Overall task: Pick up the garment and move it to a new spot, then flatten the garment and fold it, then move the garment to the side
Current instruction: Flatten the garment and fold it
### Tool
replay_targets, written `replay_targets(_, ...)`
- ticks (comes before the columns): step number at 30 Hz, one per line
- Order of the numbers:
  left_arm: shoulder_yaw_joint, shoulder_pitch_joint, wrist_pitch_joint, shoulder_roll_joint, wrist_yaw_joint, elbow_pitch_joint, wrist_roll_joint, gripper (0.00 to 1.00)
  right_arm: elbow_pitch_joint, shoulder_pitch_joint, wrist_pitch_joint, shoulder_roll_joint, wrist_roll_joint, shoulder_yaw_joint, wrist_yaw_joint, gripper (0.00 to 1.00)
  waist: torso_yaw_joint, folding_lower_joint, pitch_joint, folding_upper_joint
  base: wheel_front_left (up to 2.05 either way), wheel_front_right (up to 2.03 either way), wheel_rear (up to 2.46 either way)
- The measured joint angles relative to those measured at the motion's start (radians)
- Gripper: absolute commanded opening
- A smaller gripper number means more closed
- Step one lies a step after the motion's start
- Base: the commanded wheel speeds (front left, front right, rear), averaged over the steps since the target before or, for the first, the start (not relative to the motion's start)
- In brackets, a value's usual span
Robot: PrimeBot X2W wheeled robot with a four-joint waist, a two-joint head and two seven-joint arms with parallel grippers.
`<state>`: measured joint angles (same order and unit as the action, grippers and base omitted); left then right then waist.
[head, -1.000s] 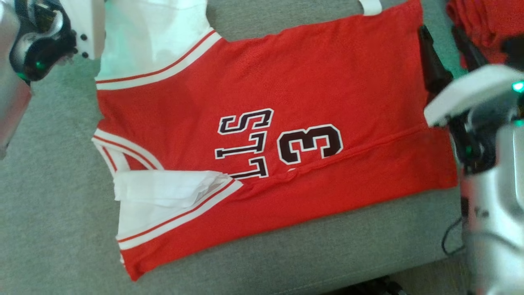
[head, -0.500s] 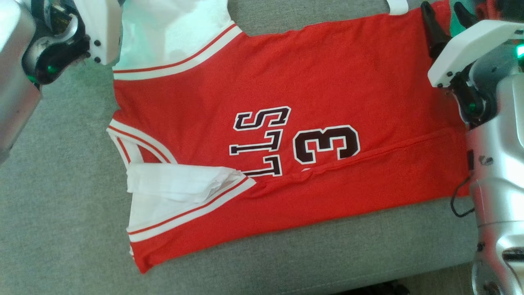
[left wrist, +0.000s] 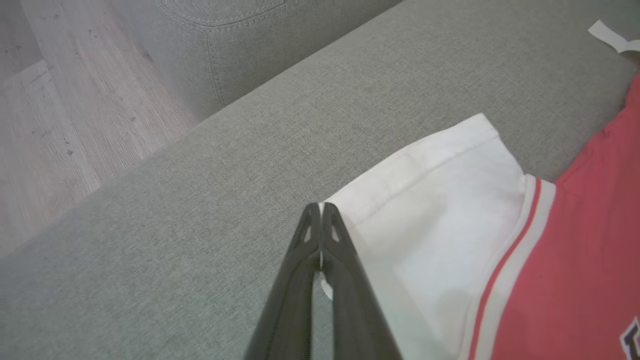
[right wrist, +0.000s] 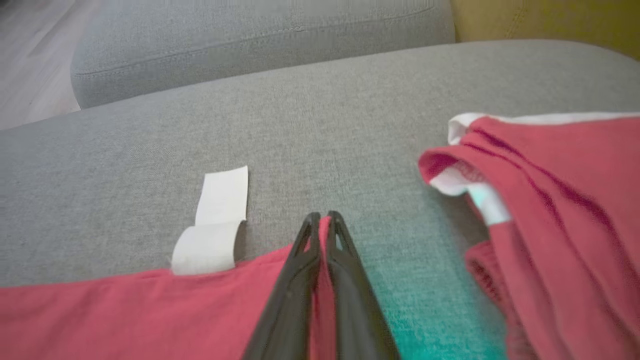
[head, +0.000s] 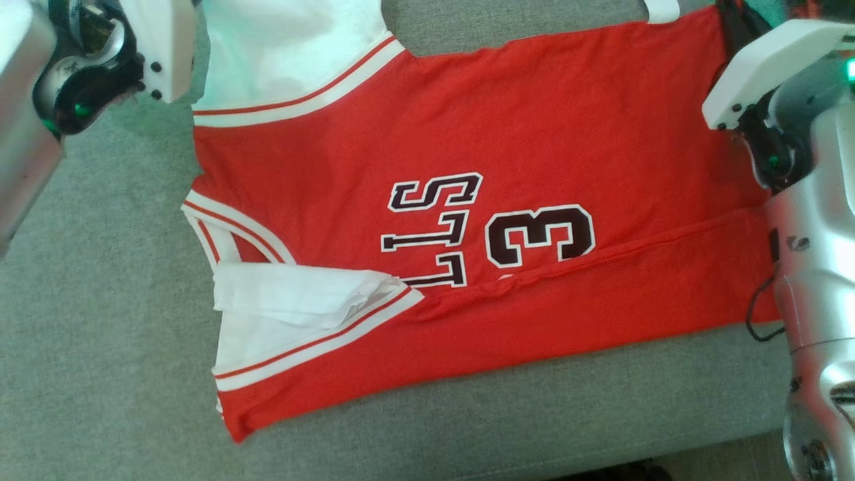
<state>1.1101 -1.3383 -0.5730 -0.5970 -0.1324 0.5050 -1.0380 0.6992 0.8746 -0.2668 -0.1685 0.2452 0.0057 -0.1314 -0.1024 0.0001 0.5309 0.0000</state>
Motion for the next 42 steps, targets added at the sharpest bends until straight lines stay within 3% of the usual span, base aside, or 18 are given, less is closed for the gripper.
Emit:
replay_targets(10,0.023,-0.067,0.221,-0.01,0.0,0.045,0.062,0.0,0.01,0.033,0.07,-0.005,0.014,-0.01,0.0,0.0,0.006,0.0,-0.012,0.0,0.0,0.0,0.0)
replay_targets(21,0.007,-0.077,0.328,0.024,0.0,0.076,-0.004,0.0,0.014,0.051,0.127,-0.037,0.02,-0.091,0.0,0.0,0.046,-0.0001,-0.046,0.0,0.0,0.0,0.0)
replay_targets(30,0.017,0.062,0.419,-0.052,0.001,-0.062,-0.053,0.0,-0.057,-0.118,0.127,-0.068,0.037,-0.128,0.0,0.0,0.097,-0.0001,-0.091,0.0,0.0,0.0,0.0)
replay_targets(34,0.026,0.152,0.447,-0.091,0.031,-0.154,-0.062,0.0,-0.124,-0.189,0.124,-0.071,0.047,-0.142,0.0,0.0,0.117,-0.0002,-0.112,0.0,0.0,0.0,0.0)
replay_targets(42,0.049,0.326,0.515,-0.193,0.145,-0.385,-0.07,0.0,-0.264,-0.361,0.097,-0.072,0.056,-0.185,0.0,0.0,0.141,-0.0002,-0.147,0.0001,0.0,0.0,0.0)
